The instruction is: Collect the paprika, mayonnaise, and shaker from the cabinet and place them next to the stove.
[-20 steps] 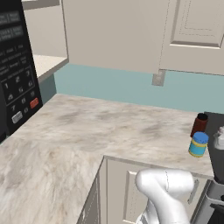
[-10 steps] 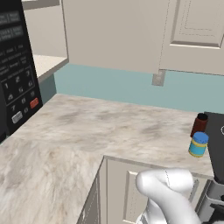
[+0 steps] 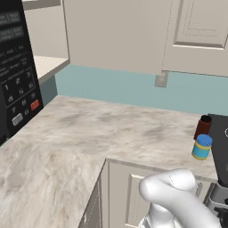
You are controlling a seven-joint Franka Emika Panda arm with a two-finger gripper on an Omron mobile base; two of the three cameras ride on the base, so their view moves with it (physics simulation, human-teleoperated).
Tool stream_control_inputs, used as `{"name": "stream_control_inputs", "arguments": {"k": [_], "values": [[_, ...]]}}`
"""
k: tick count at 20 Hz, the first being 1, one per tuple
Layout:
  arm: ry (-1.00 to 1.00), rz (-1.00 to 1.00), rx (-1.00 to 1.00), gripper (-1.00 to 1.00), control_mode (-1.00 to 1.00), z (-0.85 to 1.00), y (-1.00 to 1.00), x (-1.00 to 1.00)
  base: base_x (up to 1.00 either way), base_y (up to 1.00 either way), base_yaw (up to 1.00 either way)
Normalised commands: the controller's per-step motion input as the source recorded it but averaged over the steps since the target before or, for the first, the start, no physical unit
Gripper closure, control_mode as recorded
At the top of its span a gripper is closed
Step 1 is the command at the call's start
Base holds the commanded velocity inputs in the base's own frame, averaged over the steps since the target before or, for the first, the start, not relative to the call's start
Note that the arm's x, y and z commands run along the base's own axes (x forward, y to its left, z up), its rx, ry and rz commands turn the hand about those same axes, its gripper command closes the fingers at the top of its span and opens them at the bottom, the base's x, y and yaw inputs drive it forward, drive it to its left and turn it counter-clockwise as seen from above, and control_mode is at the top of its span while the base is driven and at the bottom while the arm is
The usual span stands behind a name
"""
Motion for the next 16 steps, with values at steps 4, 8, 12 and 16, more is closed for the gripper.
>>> {"name": "stream_control_inputs", "arguments": {"k": [4,8,12,16], "values": [[0.0,0.25,0.03,1.0,-1.0,-0.46,0.03,0.02,0.0,0.0,0.0],[0.0,0.09,0.0,1.0,-1.0,-0.34,0.17,0.11,0.0,0.0,0.0],[0.0,0.0,0.0,1.0,-1.0,-0.36,0.25,0.23,0.0,0.0,0.0],[-0.01,-0.01,0.01,1.0,-1.0,-0.41,0.22,0.31,0.0,0.0,0.0]]}}
